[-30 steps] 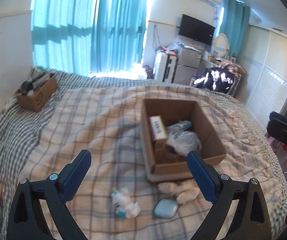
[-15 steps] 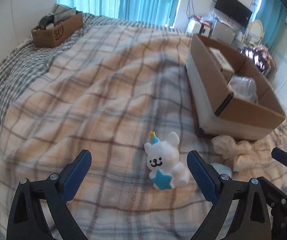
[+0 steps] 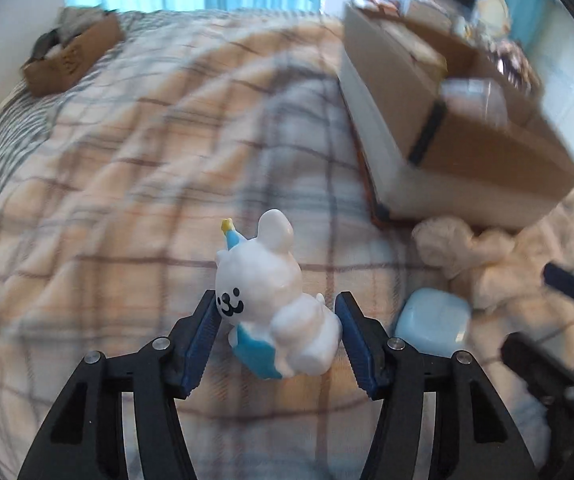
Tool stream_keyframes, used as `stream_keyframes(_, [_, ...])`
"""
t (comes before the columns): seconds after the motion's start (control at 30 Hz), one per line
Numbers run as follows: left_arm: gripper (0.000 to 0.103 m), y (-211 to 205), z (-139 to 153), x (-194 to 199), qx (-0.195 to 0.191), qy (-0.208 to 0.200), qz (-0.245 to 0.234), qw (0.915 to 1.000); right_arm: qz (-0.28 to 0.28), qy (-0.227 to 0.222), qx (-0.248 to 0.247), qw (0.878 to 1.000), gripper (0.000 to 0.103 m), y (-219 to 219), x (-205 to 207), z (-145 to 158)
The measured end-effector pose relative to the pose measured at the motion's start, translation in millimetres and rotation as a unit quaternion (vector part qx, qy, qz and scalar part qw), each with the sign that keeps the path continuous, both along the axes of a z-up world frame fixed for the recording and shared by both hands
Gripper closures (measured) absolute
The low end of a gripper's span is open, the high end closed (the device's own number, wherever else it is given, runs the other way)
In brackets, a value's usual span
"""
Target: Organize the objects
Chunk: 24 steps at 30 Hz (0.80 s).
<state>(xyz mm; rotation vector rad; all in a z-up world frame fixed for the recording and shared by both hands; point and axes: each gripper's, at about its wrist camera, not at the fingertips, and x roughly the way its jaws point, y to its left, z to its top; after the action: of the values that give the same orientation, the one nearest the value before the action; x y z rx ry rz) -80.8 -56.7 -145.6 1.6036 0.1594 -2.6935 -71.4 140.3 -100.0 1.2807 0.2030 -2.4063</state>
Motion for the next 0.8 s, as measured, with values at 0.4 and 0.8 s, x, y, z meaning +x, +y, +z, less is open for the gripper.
stream_keyframes(0.4, [0.043,-35.7,21.6,5.2,0.025,0.017,0.042,0.9987,0.072,-0.052,0.037,0.995,0.021,-64.5,-2.4,-25.9])
stream_keyframes(0.8, [0.043,-43.3,18.8,0.4,0.034,0.020,0.050,0.9980,0.034,-0.078,0.076,0.993,0.046,-67.1,-23.2,-61.3])
